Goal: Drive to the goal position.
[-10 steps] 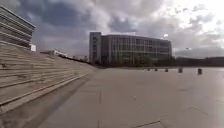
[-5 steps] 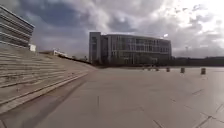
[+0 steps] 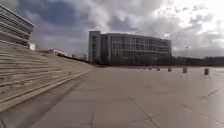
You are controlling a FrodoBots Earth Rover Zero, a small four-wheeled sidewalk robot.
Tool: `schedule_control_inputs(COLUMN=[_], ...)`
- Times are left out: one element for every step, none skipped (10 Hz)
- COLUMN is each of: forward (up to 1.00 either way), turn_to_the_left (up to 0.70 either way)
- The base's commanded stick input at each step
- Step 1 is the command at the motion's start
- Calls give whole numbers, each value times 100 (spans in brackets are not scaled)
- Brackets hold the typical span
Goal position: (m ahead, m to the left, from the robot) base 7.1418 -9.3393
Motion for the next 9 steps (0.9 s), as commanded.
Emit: schedule_control_inputs(forward=[70,70,70,70,70,70,70,70,70], turn_to_the_left=[0,0,0,0,0,0,0,0,0])
